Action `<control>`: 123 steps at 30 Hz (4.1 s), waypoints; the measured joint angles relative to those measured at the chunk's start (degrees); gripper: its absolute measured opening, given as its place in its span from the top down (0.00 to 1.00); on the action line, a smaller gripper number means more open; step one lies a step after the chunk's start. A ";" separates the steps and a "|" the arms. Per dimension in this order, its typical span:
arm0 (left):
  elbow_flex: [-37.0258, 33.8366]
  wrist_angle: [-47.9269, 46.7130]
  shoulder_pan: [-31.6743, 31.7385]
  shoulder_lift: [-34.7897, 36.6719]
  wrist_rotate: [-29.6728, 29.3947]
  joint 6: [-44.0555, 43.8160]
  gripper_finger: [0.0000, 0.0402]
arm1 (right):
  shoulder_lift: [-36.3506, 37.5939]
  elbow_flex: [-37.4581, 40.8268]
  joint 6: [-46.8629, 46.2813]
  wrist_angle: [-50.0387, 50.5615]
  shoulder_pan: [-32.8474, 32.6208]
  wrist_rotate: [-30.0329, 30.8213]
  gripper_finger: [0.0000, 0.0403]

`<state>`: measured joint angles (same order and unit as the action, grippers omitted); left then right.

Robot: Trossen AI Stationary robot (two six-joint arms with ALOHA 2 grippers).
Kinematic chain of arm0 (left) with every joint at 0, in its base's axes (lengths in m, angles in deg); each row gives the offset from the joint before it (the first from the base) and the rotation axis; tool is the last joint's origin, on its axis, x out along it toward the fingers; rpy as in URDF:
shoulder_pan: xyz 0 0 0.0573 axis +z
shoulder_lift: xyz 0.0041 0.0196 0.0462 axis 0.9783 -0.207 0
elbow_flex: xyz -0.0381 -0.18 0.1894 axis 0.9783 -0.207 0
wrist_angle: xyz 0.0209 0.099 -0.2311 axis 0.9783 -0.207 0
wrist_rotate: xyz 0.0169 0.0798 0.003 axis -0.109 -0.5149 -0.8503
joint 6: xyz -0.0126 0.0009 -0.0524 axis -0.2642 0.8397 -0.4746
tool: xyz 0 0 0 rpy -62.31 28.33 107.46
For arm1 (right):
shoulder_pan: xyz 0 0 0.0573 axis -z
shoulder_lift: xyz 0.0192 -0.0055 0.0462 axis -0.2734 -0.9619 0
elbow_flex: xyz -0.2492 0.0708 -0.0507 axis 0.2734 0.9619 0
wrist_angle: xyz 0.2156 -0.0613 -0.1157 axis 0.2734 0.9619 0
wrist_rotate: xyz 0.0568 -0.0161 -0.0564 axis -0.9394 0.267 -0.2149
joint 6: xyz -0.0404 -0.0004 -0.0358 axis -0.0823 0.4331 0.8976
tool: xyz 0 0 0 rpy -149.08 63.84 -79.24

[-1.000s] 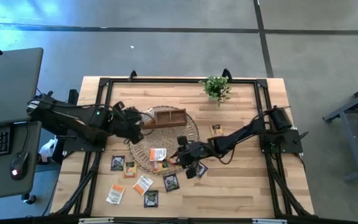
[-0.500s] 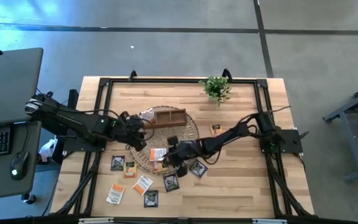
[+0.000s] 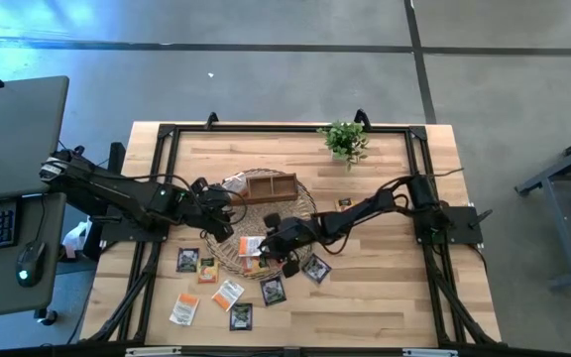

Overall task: Pick & Place Tea
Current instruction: Put the white tea packet into the left compartment of the wooden organizer

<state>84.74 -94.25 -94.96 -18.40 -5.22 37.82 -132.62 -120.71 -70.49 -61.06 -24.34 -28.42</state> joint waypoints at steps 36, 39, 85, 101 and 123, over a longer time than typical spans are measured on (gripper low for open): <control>0.00 0.35 0.02 -0.04 0.35 2.79 0.48 | 3.88 0.01 39.31 -0.35 -0.88 6.82 0.99; 0.00 3.37 0.04 -0.18 1.05 8.98 0.48 | 4.35 0.00 44.60 -0.24 -1.59 6.82 0.99; 0.04 19.17 0.02 -8.74 23.68 31.69 0.49 | 4.35 0.00 81.50 -6.12 -8.06 16.37 1.00; 0.04 19.04 0.07 -8.74 32.02 34.75 0.49 | 4.35 0.00 86.30 -10.93 -8.08 8.35 1.00; 0.02 21.48 0.07 -9.46 37.73 34.51 0.52 | 4.35 -0.02 85.16 -13.78 -5.97 7.72 1.00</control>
<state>84.76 -72.77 -94.89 -27.86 32.51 72.33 -128.27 -120.73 14.67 -74.84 -30.31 -20.70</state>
